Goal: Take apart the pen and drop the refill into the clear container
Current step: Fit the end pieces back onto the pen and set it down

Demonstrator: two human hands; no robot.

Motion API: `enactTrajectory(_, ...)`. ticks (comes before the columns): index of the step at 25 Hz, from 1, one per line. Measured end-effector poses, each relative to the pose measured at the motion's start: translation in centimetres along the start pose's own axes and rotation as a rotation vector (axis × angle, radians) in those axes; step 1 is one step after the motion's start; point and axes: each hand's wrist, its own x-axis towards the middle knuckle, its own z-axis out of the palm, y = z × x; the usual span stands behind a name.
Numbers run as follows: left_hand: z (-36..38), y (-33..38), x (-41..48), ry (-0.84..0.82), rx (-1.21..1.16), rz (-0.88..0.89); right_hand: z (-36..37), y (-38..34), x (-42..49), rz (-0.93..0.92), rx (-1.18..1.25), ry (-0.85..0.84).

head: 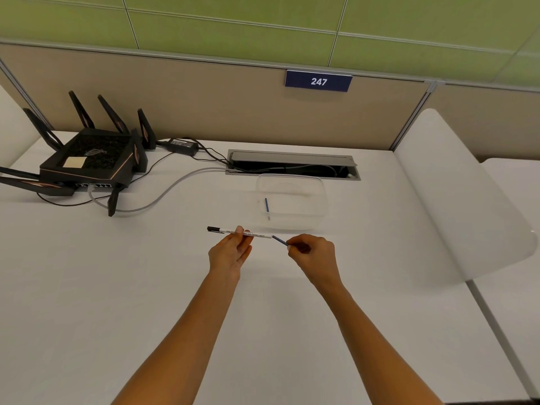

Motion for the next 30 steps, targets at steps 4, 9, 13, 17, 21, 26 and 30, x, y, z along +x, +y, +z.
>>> enactTrajectory(4, 0.0, 0.0, -0.2, 0.002, -0.001, 0.003, -0.2, 0.0, -0.4, -0.029, -0.010, 0.007)
enactTrajectory(9, 0.0, 0.0, -0.5, -0.006, 0.023, 0.017, -0.4, 0.0, -0.5, -0.066, -0.044, 0.001)
enactTrajectory(13, 0.3, -0.1, -0.7, -0.015, 0.046, 0.025, -0.4, -0.1, -0.5, -0.111, -0.070, -0.003)
enactTrajectory(17, 0.6, -0.3, -0.8, -0.024, 0.059, 0.028, -0.5, -0.4, -0.2, -0.136, -0.074, -0.014)
enactTrajectory(21, 0.9, -0.9, -1.0, -0.037, 0.037, -0.004, 0.1, -1.1, -0.2, -0.130, 0.002, 0.008)
enactTrajectory(26, 0.5, -0.5, -1.0, -0.030, -0.002, -0.009, 0.0, -0.5, -1.2, 0.035, 0.201, 0.076)
enactTrajectory(30, 0.2, -0.3, -0.9, -0.041, -0.024, -0.013, -0.1, -0.1, -2.1, 0.098, 0.325, 0.133)
